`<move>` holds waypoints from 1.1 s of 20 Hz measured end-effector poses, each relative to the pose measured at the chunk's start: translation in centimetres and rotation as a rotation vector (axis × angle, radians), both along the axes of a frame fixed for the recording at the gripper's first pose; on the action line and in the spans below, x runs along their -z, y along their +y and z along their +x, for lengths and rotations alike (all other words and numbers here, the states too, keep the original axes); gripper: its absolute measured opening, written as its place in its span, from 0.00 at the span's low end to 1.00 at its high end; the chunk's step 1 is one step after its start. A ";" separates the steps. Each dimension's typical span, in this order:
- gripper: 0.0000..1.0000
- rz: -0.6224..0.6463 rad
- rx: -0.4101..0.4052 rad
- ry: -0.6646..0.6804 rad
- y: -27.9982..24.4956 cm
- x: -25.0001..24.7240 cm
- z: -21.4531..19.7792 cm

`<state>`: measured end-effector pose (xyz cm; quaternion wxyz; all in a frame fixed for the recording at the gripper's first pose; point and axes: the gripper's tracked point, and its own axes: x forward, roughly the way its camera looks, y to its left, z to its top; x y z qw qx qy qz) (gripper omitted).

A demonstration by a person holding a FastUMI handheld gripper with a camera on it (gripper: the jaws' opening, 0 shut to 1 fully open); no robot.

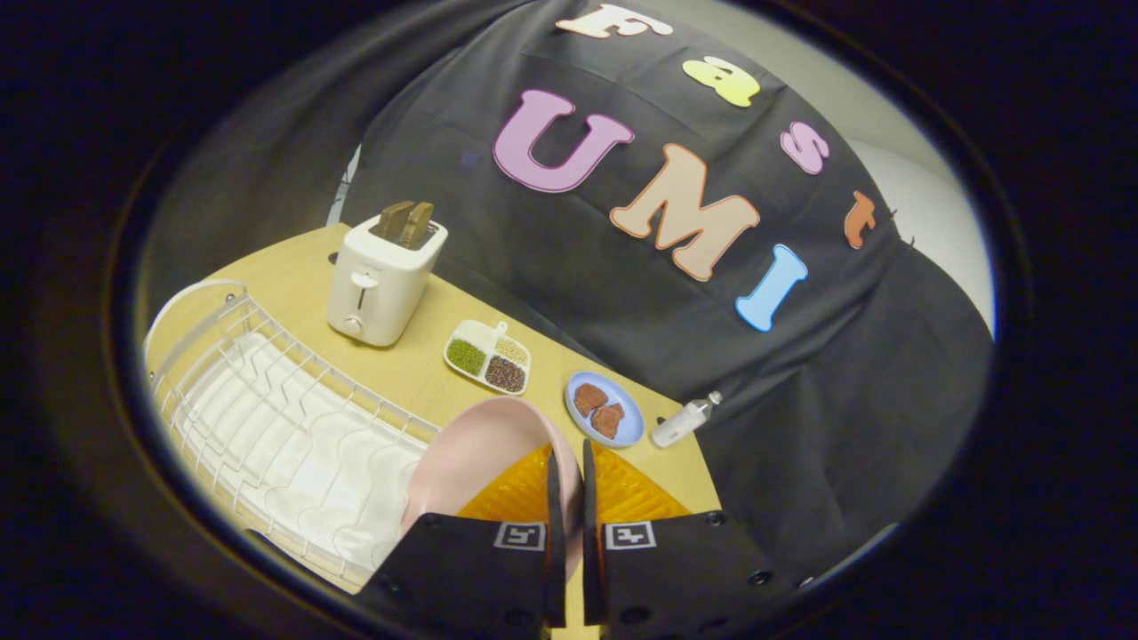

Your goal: Take the plate from the dish rack, then take the spoon from the basket and place it into the plate.

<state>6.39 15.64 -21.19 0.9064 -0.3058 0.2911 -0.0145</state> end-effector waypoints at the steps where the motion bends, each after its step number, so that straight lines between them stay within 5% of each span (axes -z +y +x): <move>1: 0.11 -0.021 0.008 -0.015 -0.3 -0.6 0.0; 8: 0.10 0.023 0.012 -0.125 -2.2 -6.3 1.1; 22: 0.10 0.270 0.160 -0.159 -14.3 -9.7 -6.7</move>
